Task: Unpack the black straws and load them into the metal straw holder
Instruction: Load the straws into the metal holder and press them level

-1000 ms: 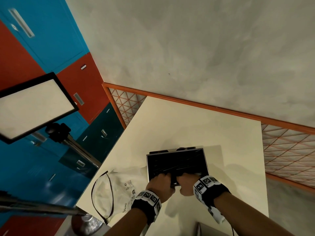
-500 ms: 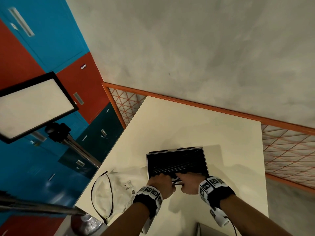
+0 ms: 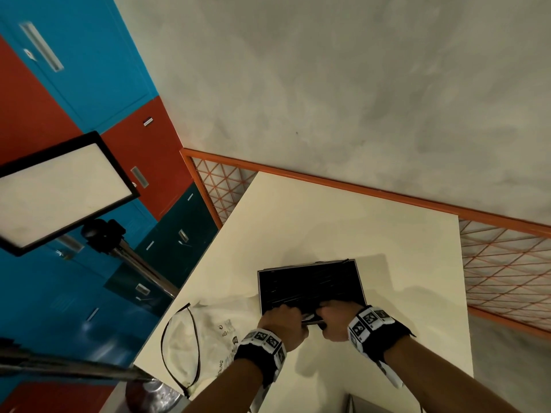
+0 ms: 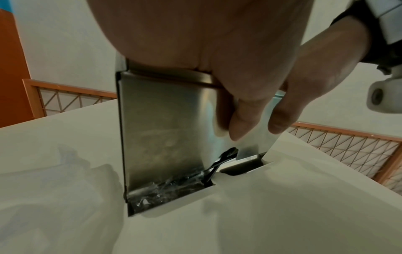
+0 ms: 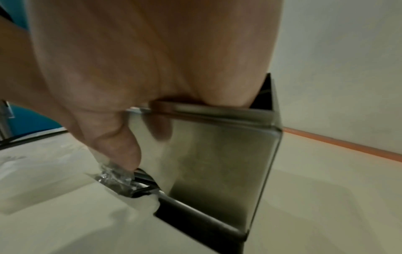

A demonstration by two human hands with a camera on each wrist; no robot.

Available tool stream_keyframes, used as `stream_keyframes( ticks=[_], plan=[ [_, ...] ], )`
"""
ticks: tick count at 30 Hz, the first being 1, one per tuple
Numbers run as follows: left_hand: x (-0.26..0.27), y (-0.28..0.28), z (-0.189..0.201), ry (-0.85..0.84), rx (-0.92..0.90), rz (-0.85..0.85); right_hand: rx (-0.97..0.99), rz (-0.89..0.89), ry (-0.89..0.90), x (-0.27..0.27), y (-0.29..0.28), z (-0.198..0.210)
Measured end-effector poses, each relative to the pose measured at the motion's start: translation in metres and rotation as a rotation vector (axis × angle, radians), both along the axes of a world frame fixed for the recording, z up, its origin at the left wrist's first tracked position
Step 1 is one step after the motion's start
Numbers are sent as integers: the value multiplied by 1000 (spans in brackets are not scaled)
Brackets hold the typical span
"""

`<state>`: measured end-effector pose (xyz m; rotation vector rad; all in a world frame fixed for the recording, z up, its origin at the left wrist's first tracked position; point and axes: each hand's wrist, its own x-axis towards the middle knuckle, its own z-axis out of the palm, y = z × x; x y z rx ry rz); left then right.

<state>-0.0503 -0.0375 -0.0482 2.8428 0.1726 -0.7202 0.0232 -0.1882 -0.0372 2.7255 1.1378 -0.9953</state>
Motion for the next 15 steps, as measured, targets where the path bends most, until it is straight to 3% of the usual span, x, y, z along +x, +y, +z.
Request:
stream_keyframes(
  ticks=[15],
  plan=[
    [-8, -2, -1, 0, 10, -6, -100, -50, 28, 0, 7, -4]
  ],
)
